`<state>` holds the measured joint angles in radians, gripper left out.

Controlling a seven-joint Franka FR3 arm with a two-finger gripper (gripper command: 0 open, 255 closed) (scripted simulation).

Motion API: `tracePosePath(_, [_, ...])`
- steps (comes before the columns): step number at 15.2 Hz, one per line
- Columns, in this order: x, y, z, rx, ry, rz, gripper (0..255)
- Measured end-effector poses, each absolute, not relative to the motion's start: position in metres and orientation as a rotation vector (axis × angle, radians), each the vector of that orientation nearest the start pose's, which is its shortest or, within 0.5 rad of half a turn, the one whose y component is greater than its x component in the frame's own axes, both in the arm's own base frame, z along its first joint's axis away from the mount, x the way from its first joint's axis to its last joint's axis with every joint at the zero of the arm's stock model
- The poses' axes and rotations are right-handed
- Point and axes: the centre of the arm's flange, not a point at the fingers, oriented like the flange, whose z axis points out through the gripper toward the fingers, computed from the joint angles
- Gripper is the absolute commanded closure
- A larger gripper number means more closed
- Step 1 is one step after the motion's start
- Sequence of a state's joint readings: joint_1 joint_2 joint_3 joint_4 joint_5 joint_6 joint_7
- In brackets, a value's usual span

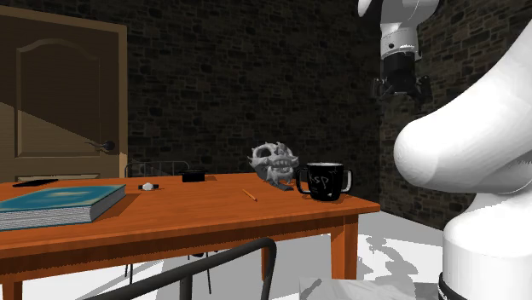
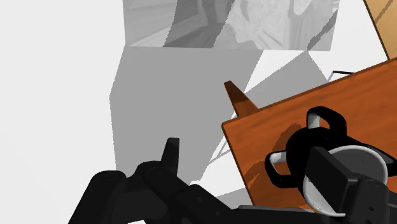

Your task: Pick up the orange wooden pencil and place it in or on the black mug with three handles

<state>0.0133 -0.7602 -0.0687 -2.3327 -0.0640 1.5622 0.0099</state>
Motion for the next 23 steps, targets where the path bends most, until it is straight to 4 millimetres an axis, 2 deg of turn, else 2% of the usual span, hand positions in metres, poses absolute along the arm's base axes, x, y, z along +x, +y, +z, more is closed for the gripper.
tracePosePath(2, [0.316, -0.026, 0.590, -3.160, 0.064, 0.018, 0])
tracePosePath(4, [0.325, -0.007, 0.584, -3.170, 0.035, 0.016, 0])
tracePosePath(10, [0.357, 0.066, 0.558, -3.201, -0.072, 0.007, 0])
tracePosePath(23, [0.405, 0.225, 0.489, -3.258, -0.318, -0.015, 0])
